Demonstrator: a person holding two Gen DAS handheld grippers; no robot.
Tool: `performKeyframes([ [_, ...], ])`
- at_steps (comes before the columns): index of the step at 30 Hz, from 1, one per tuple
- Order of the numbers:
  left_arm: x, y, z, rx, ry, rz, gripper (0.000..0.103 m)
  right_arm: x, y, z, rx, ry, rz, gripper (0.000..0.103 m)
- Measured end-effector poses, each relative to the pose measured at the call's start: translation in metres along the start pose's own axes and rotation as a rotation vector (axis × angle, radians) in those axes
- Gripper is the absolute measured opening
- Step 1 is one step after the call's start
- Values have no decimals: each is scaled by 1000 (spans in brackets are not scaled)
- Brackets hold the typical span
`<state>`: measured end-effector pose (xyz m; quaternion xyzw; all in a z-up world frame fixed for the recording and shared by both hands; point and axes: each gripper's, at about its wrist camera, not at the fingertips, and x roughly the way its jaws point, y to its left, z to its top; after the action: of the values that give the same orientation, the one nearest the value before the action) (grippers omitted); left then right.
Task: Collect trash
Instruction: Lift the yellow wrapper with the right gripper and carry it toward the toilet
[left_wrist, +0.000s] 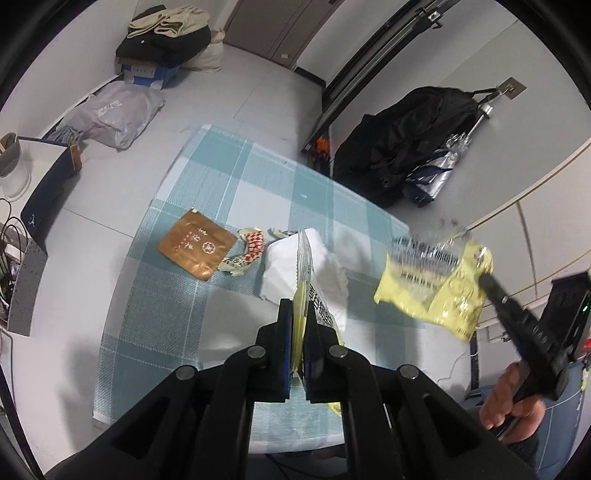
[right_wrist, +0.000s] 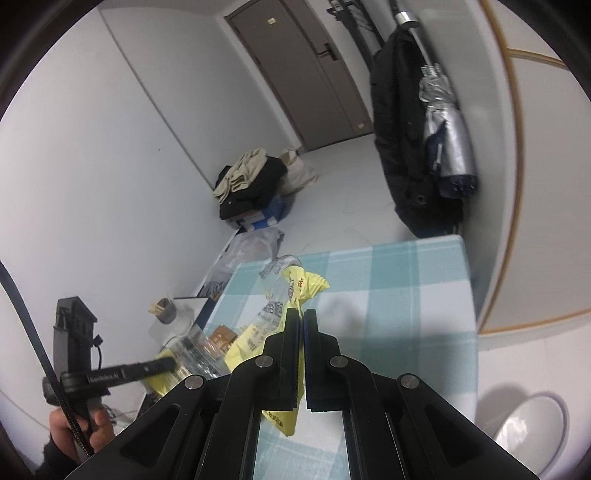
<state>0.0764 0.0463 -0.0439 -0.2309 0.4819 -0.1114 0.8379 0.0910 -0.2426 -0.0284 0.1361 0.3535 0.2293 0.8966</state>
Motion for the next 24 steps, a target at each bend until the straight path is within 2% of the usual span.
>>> performKeyframes([
  [3, -11, -4, 0, 12, -36, -5, 1, -11, -1, -7, -12, -11, -15, 2],
  [14, -49, -40, -12, 114, -194, 54, 1, -48, 8, -28, -31, -76, -41, 2],
  [24, -64, -71, -30, 199, -259, 123, 1, -72, 22, -35, -71, -111, -49, 2],
])
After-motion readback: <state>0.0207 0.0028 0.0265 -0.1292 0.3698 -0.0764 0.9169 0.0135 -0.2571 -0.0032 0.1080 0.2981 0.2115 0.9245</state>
